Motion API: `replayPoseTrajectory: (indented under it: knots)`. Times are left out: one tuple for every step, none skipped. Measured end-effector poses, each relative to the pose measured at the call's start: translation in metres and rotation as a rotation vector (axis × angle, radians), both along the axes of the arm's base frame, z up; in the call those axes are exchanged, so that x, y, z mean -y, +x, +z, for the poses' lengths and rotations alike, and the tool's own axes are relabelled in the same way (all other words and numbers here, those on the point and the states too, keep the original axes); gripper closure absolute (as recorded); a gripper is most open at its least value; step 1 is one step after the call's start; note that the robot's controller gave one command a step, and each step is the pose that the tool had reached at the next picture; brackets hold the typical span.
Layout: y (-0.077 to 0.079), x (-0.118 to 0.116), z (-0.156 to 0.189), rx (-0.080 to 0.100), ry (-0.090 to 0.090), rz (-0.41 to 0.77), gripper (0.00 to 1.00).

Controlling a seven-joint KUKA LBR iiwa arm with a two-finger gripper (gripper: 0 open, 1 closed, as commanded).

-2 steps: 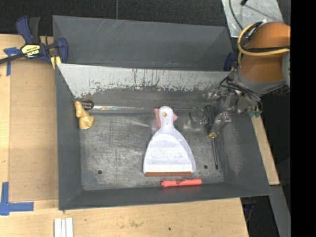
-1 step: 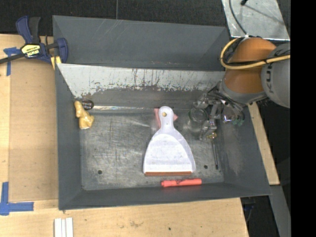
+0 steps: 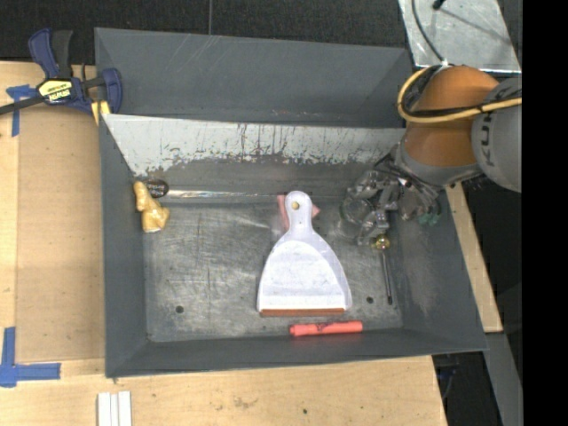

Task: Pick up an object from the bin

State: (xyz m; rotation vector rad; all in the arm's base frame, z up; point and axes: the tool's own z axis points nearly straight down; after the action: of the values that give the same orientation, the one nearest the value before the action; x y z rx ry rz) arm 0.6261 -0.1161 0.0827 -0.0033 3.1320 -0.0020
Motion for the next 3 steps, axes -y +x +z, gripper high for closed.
replayPoseTrajectory:
  knots:
    - [0.0, 0.0, 0.0, 0.0, 0.0, 0.0, 1.0]
    - [-0.001, 0.0, 0.003, -0.004, 0.001, 0.0, 1.0]
    - [-0.002, 0.0, 0.014, -0.008, 0.002, 0.0, 1.0]
